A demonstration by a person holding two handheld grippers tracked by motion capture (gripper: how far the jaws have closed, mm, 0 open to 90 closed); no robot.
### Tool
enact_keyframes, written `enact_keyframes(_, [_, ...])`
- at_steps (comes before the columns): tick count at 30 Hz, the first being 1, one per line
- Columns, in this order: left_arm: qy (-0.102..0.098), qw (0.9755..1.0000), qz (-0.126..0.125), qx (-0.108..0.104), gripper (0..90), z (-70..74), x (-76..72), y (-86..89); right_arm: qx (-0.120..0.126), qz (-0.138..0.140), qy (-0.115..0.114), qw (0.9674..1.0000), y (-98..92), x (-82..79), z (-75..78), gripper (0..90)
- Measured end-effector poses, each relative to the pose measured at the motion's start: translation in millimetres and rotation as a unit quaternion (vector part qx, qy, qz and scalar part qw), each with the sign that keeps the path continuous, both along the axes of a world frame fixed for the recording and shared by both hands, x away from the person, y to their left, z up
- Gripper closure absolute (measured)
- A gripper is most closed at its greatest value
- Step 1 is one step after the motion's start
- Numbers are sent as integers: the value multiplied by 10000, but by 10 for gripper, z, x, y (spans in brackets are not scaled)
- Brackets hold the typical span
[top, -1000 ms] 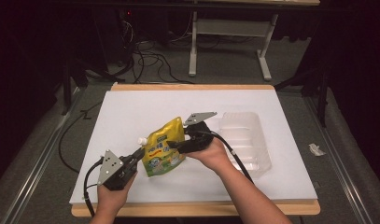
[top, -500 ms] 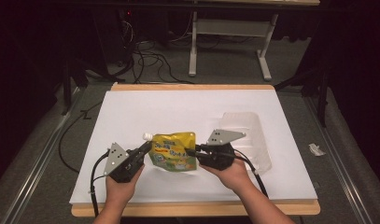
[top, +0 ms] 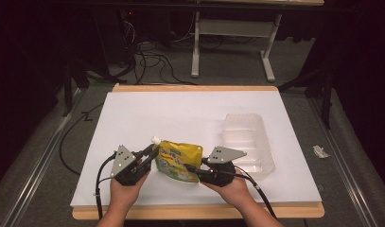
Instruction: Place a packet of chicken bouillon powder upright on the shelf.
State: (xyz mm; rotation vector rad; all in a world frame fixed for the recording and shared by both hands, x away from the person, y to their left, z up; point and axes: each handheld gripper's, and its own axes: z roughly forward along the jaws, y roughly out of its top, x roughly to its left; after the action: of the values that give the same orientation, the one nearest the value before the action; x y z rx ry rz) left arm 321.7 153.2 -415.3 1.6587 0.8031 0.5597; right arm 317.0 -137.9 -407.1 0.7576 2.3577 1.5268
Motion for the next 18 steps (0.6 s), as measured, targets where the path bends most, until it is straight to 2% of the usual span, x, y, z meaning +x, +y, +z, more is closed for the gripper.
enact_keyframes(1, [41,10000,9,20,694,-12,-3,18,-49,-41,56,10000,24,5,-19,675])
enact_keyframes(2, [121,9999,4,86,584,-36,-8,47,-198,-75,55,9998,86,18,-70,661])
enact_keyframes(3, [202,9996,-8,204,584,-57,-11,72,-198,-75,55,9998,86,18,-70,661])
enact_keyframes(5, [249,9988,21,430,494,-102,-26,154,-303,-99,64,9995,133,21,-120,655])
enact_keyframes(7, [290,9986,134,421,464,-118,-14,244,-334,-132,99,9993,161,19,-147,665])
enact_keyframes(9, [385,9981,382,303,442,-134,24,353,-305,-143,79,9994,189,8,-164,690])
enact_keyframes(11, [545,9959,663,298,426,-172,78,440,-318,-118,55,9994,202,6,-177,721])
enact_keyframes(14, [707,9918,974,439,407,-254,154,532,-275,-118,51,9995,200,18,-186,763])
enact_keyframes(17, [842,9899,1076,366,402,-287,186,561,-217,-89,53,9997,187,25,-193,794])
enact_keyframes(18, [845,9900,1071,359,402,-283,184,558,-219,-63,28,9997,188,20,-193,800])
